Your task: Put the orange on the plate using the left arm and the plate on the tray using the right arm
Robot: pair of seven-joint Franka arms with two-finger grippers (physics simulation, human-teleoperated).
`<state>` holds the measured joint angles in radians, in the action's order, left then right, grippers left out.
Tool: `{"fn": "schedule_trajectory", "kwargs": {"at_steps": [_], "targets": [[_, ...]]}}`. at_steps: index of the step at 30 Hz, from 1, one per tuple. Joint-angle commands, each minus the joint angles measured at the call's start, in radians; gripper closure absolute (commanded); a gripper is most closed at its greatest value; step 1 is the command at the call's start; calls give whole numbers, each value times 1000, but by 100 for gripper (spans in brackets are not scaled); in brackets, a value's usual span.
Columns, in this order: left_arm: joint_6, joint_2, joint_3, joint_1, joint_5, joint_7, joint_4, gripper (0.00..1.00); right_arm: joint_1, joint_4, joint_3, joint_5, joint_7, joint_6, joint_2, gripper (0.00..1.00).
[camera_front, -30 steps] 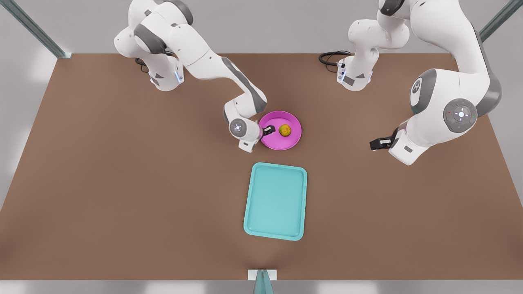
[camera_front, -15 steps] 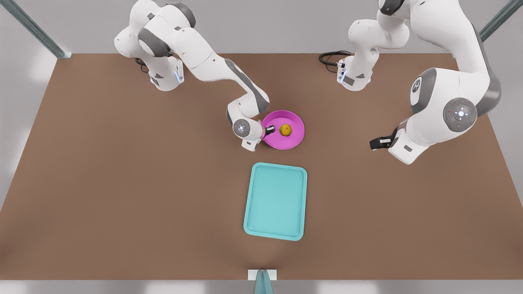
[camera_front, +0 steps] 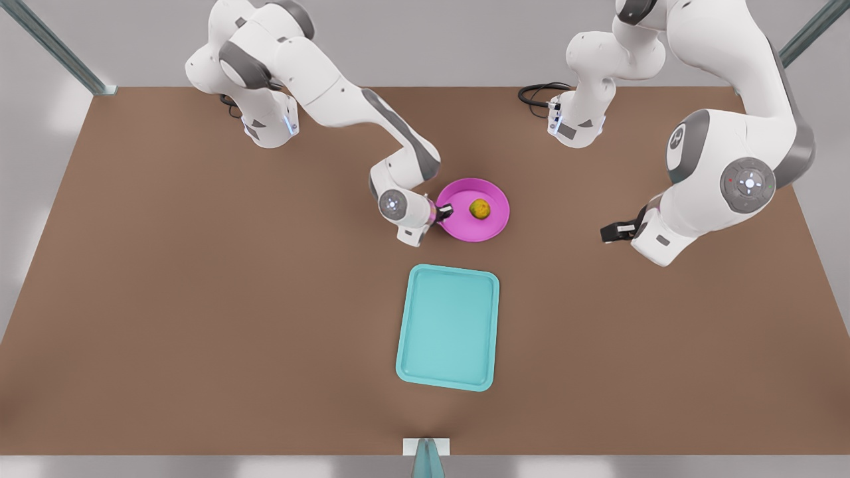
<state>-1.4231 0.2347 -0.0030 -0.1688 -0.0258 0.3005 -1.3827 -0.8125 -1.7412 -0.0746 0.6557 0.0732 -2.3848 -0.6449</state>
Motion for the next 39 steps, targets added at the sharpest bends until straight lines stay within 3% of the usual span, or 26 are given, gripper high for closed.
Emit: {"fn": "schedule_trajectory", "kwargs": {"at_steps": [1,6,9,11,14,25,26,27,31,33,36,38,39], "targets": [[4,-2,0,0,1,-1,1,0,26,2,1,-5,19,9,22,79],[3,1,0,0,1,-1,1,0,191,26,-1,-7,13,13,74,79],[3,3,0,0,0,-1,-1,0,282,137,1,-2,22,16,25,79],[3,5,0,0,0,-1,-1,0,319,288,1,-2,50,16,-85,79],[3,3,0,0,1,-1,-1,0,337,411,9,-8,71,13,-183,79],[3,3,0,0,0,-1,-1,0,305,489,7,-8,71,2,-277,79],[3,5,0,0,0,-1,-1,0,305,489,7,-8,70,2,-279,36],[3,5,0,0,0,-1,-1,0,305,488,7,-10,59,1,-280,0],[3,5,0,0,0,-1,-1,0,311,505,10,-10,56,4,-271,0],[4,3,0,0,0,-1,1,0,363,497,67,-21,-12,28,-205,0],[7,0,0,0,1,0,1,0,480,494,283,-304,-260,599,-105,0],[12,1,0,0,1,-1,1,0,566,503,291,-639,-263,780,-7,0],[16,3,0,0,1,-1,1,0,604,491,291,-671,-263,797,86,0]]}}
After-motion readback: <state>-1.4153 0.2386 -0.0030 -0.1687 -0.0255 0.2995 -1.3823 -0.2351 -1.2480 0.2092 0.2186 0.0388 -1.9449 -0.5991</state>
